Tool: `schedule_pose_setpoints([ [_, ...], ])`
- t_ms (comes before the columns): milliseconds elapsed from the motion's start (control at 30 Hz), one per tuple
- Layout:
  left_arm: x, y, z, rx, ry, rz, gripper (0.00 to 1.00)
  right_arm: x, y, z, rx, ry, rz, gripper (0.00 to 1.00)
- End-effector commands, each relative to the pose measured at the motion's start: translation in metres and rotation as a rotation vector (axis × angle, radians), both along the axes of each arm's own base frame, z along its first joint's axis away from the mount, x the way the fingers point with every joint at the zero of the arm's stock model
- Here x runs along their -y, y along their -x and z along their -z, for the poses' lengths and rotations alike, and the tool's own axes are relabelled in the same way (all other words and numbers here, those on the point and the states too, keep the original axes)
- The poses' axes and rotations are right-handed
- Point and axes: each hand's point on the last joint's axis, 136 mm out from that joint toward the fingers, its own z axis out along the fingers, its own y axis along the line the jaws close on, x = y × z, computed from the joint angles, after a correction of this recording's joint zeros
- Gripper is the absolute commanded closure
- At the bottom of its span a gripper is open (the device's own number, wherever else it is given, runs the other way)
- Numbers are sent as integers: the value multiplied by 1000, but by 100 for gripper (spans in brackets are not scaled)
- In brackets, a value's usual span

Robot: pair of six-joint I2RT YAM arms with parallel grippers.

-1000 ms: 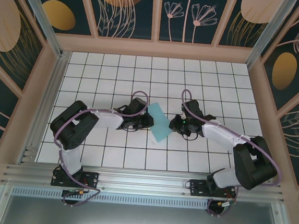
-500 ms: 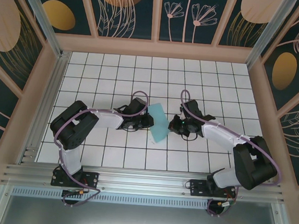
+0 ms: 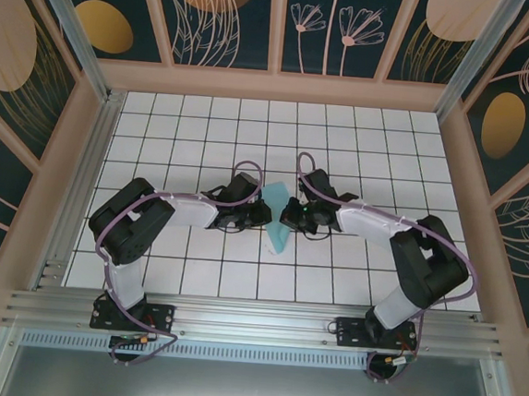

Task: Fold a paper plane with a square sheet of paper (pick it up from the middle)
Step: Third fold the triangle at the center of the table.

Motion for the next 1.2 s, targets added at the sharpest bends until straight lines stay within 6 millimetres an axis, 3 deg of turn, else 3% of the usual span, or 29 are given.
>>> schedule_pose_setpoints([
  [0,4,-4,-3,4,8,13,84,-9,-16,-5,26,-18,51,100],
  [233,6,-5,-11,23,19,19,88,-9,-17,5,12,-16,70,100],
  [400,2,-12,-33,69,42,-5,86,-7,-17,14,-6,0,74,100],
  [533,-12,-22,-46,103,58,-64,83,-3,-15,17,-10,20,72,100],
  [667,-24,-30,-33,80,40,-91,82,-1,-14,20,-14,32,70,100],
  [900,-24,-35,-14,47,-15,-81,84,-1,-14,18,-7,32,71,100],
  [1167,-30,-26,9,-16,-60,-81,87,-11,-19,0,19,-40,77,100],
])
